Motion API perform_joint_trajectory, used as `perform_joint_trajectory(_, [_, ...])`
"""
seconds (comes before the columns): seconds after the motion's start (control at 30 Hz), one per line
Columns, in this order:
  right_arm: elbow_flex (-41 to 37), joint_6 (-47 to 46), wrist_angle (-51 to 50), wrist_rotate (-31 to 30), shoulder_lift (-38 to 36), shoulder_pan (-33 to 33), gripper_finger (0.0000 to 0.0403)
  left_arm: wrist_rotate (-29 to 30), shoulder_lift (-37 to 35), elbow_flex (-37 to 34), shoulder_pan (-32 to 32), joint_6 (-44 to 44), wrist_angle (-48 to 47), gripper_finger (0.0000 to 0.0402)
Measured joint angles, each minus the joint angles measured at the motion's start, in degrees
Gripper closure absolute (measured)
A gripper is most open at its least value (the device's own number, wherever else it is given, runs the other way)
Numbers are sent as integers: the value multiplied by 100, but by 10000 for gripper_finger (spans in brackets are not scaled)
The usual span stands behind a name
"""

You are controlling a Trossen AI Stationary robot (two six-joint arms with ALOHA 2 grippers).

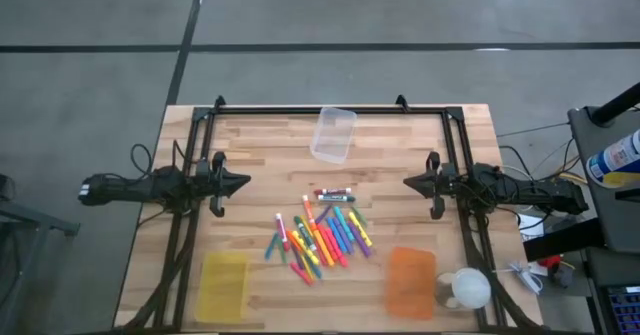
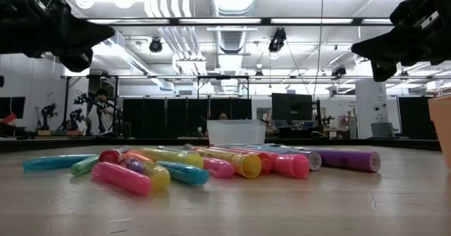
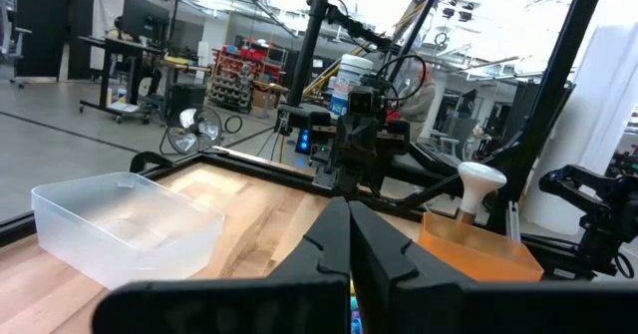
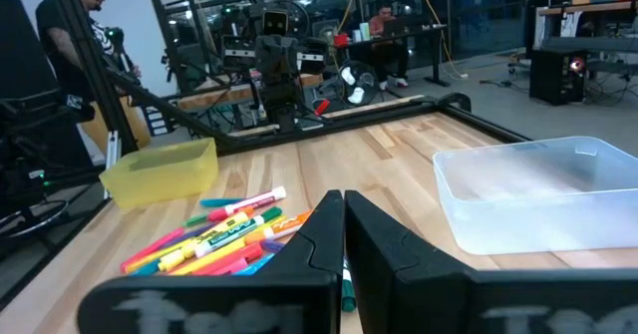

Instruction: Pick & Place Markers

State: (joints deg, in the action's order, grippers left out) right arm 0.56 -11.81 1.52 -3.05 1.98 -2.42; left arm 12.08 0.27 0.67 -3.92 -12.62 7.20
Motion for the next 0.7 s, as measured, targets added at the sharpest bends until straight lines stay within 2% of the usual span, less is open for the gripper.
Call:
perform_joint_trajectory(0.2, [-1, 46, 0, -3, -2, 0, 394, -1, 0, 0, 0, 0, 0, 402])
perform_joint_trajectory(0.33, [-2, 722, 77, -86, -2, 0, 394, 0, 0, 0, -2, 0, 0, 402])
perform_joint_trajectory(0.43, [-2, -424, 191, 29, 1, 20, 394, 0, 0, 0, -2, 1, 2, 402])
perform_joint_trajectory(0.57, [2, -2522, 1212, -162, 20, 15, 394, -1, 0, 0, -2, 2, -19, 402])
perform_joint_trajectory(0.7, [2, -3088, 2083, -482, 31, 15, 394, 0, 0, 0, -2, 6, -33, 402])
